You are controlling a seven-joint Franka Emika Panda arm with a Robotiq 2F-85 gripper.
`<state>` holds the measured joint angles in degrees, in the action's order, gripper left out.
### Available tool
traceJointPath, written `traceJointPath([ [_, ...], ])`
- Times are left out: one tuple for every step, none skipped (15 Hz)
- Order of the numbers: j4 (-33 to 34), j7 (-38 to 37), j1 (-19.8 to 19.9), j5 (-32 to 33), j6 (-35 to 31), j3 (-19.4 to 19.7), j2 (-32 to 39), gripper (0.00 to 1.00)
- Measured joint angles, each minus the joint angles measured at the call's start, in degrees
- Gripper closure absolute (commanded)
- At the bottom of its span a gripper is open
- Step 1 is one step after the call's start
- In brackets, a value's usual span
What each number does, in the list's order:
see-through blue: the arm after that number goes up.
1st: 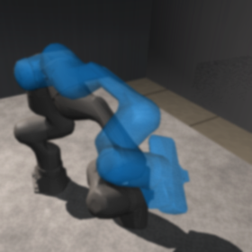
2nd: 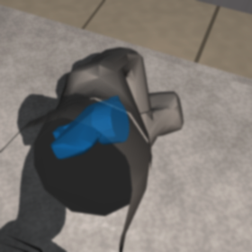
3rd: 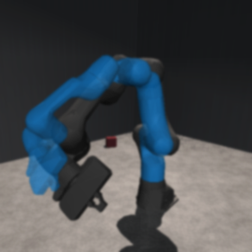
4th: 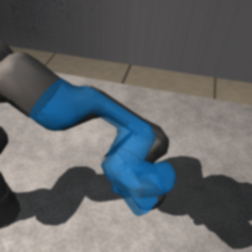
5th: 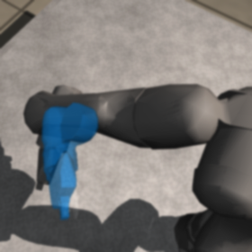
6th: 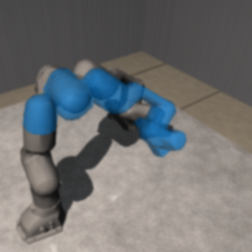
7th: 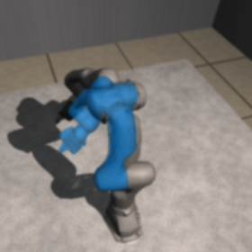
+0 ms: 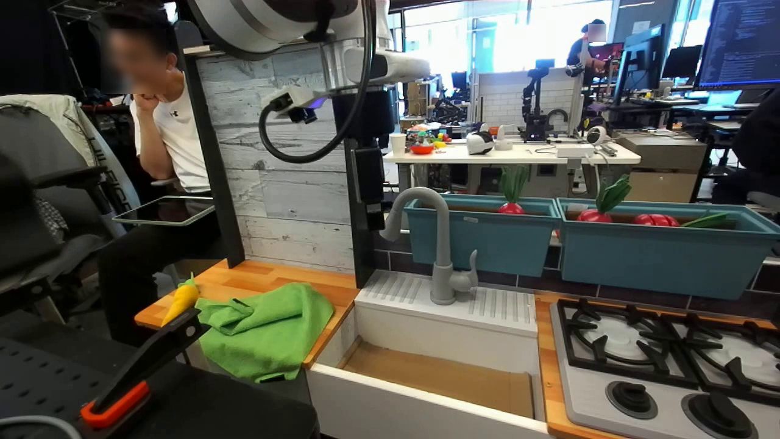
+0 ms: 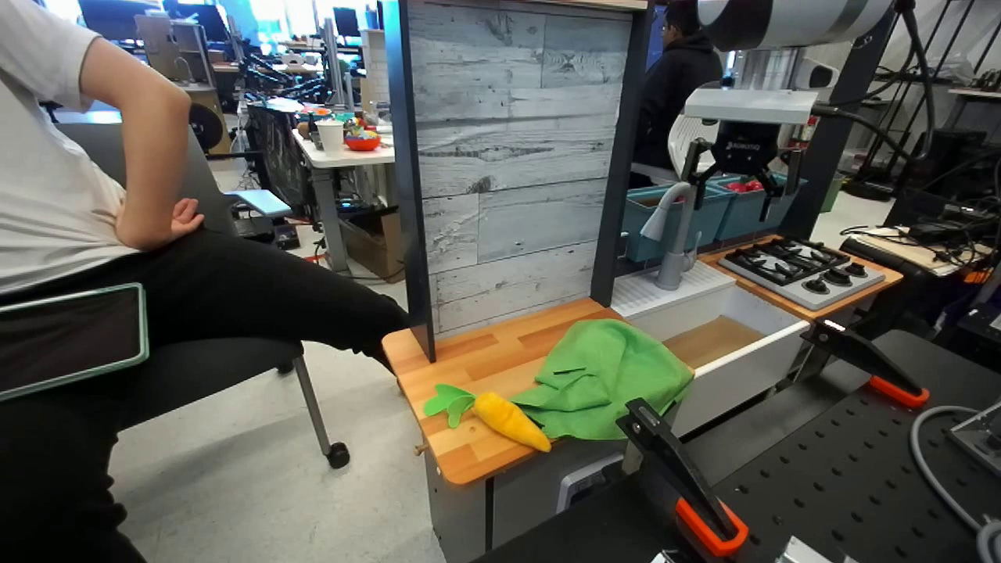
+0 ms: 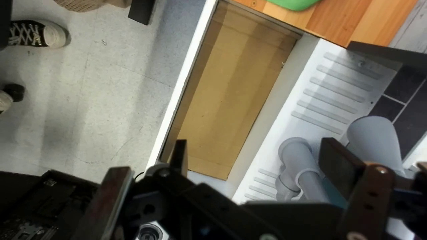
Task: Turn the faucet slightly to the right
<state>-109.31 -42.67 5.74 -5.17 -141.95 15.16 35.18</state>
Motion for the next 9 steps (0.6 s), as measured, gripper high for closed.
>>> traceJointPath([
  [1.3, -1.4, -0.1, 0.0, 0.0, 0.0, 0.9, 0.0],
  [2.5, -2.8, -0.2, 0.0, 0.0, 0.0, 1.7, 0.0],
  [3.8, -4.1, -0.3, 0.0, 0.0, 0.0, 2.5, 0.0],
  [4.9, -5.3, -0.4, 0.0, -0.1, 0.0, 3.3, 0.0],
  [6.0, -6.4, -0.5, 0.0, -0.2, 0.0, 4.0, 0.0],
  [6.9, -7.3, -0.6, 0.0, -0.7, 0.0, 4.7, 0.0],
  [7.7, -8.1, -0.7, 0.0, -1.3, 0.0, 5.4, 0.0],
  [8.4, -8.8, -0.9, 0.0, -2.3, 0.0, 6.0, 0.0],
  [8.8, -9.5, -1.0, 0.0, -3.4, 0.0, 6.5, 0.0],
])
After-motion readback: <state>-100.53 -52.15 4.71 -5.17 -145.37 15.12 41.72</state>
